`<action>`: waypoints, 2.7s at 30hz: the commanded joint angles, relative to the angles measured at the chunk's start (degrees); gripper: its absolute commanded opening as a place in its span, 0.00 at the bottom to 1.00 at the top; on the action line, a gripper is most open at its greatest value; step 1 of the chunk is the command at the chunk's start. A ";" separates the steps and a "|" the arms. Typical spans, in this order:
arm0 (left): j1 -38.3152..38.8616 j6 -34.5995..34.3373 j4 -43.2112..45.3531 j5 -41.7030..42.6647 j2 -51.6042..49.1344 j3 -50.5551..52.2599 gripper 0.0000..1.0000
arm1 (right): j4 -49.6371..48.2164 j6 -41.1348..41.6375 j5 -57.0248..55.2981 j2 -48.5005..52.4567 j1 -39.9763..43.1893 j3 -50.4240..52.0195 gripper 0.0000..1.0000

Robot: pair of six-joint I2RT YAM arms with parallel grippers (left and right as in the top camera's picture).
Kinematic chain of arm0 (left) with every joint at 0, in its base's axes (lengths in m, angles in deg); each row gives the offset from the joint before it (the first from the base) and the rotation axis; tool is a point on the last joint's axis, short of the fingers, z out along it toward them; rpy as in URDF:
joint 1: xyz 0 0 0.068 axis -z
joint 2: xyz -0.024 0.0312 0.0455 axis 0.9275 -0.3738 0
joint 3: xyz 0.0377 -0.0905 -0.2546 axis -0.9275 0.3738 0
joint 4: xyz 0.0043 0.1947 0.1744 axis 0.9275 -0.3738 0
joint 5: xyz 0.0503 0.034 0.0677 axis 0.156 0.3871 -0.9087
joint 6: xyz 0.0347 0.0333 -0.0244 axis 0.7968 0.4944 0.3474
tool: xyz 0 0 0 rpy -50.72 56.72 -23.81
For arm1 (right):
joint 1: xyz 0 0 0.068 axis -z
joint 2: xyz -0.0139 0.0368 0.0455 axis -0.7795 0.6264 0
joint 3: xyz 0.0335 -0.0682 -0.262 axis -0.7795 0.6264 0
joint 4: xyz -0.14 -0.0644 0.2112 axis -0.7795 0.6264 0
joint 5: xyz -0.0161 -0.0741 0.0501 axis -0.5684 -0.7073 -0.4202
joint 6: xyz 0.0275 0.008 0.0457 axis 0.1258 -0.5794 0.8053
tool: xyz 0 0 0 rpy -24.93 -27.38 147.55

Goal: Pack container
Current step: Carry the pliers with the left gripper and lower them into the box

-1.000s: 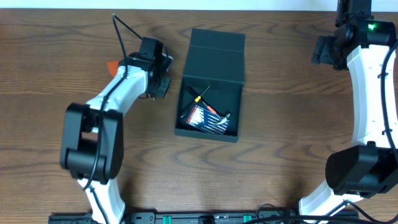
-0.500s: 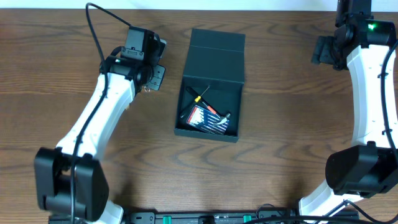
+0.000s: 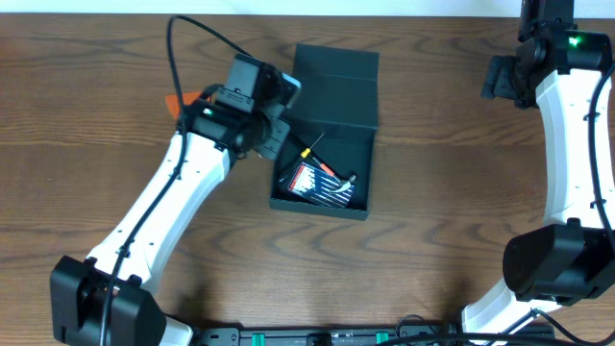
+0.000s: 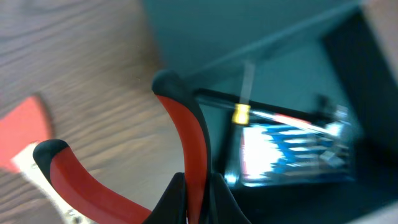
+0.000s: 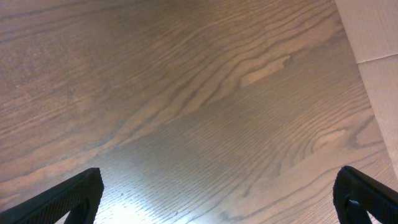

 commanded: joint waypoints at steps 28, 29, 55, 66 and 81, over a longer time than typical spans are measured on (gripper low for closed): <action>15.08 0.37 -1.16 3.23 -10.01 -0.66 0.06 | 0.04 0.42 -0.76 -0.26 0.11 -0.81 0.99; 15.08 0.37 -1.03 3.23 -10.80 -0.66 0.06 | 0.04 0.42 -0.76 -0.26 0.11 -0.81 0.99; 15.08 0.35 3.43 3.23 -18.69 -0.66 0.15 | 0.04 0.42 -0.76 -0.26 0.11 -0.81 0.99; 15.08 0.33 2.80 3.23 -18.69 -0.68 0.56 | 0.04 0.42 -0.76 -0.26 0.11 -0.81 0.99; 14.84 0.35 1.95 3.15 -17.75 -1.18 0.81 | 0.04 0.42 -0.76 -0.26 0.11 -0.81 0.99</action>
